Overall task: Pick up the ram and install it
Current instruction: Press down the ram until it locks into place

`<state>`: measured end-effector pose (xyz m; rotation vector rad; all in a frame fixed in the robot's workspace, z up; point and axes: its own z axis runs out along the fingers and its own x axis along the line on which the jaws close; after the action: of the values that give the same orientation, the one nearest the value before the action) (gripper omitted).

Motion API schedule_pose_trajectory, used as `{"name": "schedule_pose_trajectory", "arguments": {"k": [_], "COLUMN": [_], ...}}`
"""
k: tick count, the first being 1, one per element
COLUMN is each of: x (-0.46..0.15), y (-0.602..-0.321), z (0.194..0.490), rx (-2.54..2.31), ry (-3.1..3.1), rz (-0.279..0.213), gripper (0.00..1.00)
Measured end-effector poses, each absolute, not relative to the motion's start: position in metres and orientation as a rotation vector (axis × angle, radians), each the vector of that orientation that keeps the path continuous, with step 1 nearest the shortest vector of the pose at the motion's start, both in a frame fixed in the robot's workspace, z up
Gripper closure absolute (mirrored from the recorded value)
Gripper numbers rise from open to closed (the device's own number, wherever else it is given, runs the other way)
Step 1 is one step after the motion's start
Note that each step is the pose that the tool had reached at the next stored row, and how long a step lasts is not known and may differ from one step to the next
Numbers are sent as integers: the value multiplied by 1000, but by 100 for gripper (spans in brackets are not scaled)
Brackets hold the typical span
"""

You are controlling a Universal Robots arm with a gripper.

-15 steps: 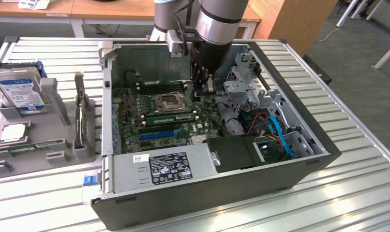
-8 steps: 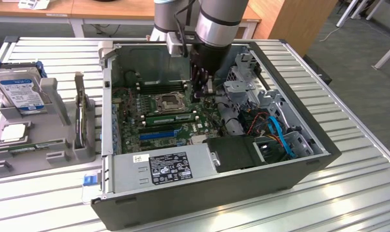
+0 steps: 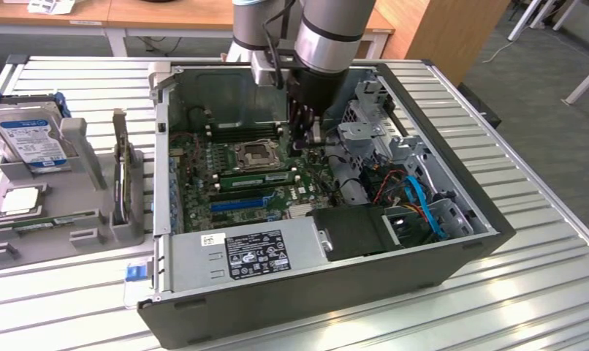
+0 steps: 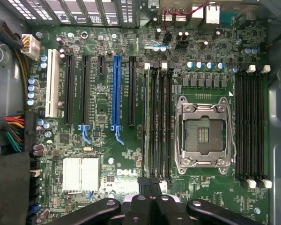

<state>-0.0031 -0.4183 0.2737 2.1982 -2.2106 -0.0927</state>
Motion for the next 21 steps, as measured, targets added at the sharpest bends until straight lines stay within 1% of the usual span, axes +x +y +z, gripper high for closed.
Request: {"name": "schedule_pose_trajectory", "arguments": {"k": [21], "x": [-3], "y": [-418], "z": [264], "rx": [2198], "ry": [-2211], "rz": [-93], "gripper": [90]}}
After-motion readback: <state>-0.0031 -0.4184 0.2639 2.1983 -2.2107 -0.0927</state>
